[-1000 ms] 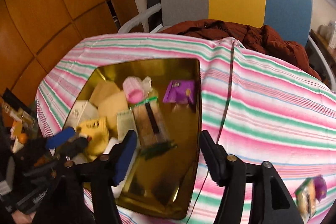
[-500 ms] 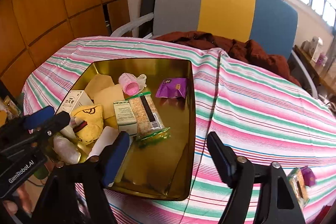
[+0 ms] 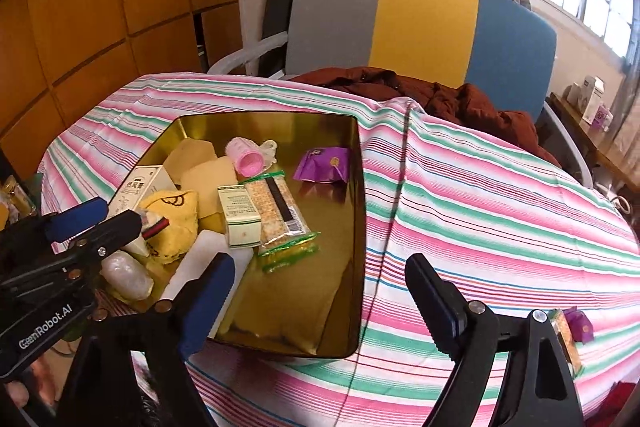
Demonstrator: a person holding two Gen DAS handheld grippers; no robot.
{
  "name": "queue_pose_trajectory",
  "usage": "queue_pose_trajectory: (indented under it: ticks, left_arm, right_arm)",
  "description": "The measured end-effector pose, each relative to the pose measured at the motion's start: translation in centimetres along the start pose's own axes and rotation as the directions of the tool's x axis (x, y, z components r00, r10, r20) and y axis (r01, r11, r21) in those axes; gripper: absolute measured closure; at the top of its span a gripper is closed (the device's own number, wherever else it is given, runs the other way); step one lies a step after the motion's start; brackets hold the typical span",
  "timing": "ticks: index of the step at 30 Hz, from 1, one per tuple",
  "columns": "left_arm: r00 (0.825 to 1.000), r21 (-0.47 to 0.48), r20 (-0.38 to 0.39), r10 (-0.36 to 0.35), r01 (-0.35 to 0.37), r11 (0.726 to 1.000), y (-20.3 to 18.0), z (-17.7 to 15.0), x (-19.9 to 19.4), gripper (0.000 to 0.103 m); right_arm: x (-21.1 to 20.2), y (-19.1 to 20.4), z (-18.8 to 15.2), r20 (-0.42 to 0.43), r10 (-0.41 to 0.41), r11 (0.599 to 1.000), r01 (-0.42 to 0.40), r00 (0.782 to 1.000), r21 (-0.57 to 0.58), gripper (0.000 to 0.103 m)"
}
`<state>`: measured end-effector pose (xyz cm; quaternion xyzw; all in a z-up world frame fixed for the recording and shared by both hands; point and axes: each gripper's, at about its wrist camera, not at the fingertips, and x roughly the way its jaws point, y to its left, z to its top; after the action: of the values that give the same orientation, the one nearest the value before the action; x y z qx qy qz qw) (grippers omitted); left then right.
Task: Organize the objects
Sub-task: 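Move both grippers back to the remaining items on the cloth, then grasp the beige knit mitten with the left gripper while the right gripper grasps the white plastic bag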
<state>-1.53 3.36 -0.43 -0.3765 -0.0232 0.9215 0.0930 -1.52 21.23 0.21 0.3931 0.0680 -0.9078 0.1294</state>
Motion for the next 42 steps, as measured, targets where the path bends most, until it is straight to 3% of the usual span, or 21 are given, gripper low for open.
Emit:
queue_pose_trajectory:
  ticks: [4,15,23,28,34,38,42]
  left_arm:
    - [1.0,-0.005,0.009,-0.013,0.013,1.0,0.0,-0.1,-0.2,0.058]
    - [1.0,0.012,0.012,-0.026,0.026,1.0,-0.7,-0.2,0.0,0.058]
    - [0.996,0.078,0.006,-0.086,0.086,0.993,-2.4,-0.2,0.2,0.058]
    - [0.986,0.154,-0.027,-0.164,0.166,0.974,-4.6,-0.2,0.4,0.058]
    - [0.956,0.272,-0.077,-0.284,0.294,0.916,-9.1,-0.5,0.4,0.058]
    - [0.92,0.366,-0.129,-0.371,0.392,0.844,-13.1,-0.9,0.6,0.058]
    - [0.872,0.442,-0.205,-0.445,0.488,0.753,-17.3,-1.8,1.2,0.053]
  right_arm:
    - [-0.2,-0.7,0.0,0.007,-0.018,1.0,0.018,1.0,0.016,0.009]
    - [-0.3,-3.5,-1.2,-0.019,-0.031,0.998,0.032,0.999,0.056,0.009]
    - [-0.6,-10.0,-2.5,-0.09,-0.093,0.984,0.105,0.992,0.144,0.008]
    - [-1.7,-16.1,-3.4,-0.132,-0.138,0.959,0.166,0.982,0.229,0.008]
    - [-3.8,-24.1,-5.1,-0.178,-0.235,0.888,0.286,0.955,0.36,0.007]
    - [-4.5,-29.2,-6.6,-0.204,-0.267,0.812,0.334,0.942,0.479,0.006]
    - [-4.3,-33.2,-9.1,-0.191,-0.147,0.708,0.238,0.97,0.665,0.003]
